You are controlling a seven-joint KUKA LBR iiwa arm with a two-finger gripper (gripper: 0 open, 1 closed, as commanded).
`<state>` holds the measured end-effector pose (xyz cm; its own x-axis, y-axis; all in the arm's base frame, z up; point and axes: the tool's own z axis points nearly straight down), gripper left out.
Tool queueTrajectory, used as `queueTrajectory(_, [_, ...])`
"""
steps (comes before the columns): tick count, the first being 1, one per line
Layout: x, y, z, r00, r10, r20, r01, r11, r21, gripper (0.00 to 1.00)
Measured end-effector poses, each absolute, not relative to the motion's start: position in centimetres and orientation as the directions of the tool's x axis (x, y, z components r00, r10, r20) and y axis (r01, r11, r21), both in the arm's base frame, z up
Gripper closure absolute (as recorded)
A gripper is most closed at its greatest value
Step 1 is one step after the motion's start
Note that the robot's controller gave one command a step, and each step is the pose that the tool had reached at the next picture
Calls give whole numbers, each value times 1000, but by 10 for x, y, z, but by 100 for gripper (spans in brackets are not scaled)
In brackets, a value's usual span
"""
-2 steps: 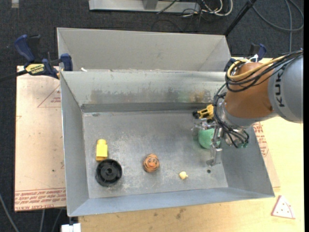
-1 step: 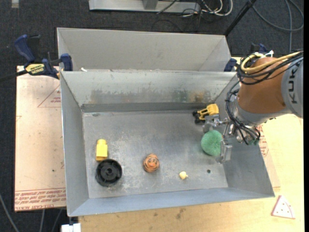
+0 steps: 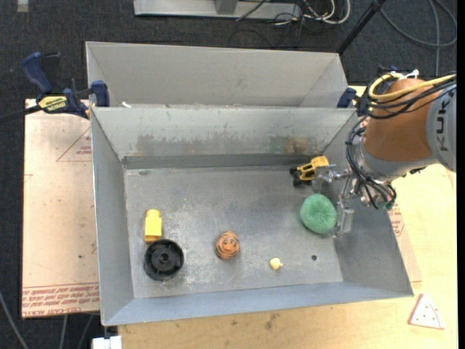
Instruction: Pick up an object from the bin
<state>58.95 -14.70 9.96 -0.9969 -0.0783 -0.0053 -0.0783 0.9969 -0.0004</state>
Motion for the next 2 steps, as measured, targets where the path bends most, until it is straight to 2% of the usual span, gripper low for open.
queueTrajectory(1, [579, -152, 68, -1000, 4, 1, 4, 1000, 2, 0])
queueTrajectory(2, [577, -147, 69, -994, 108, 0, 108, 994, 2, 100])
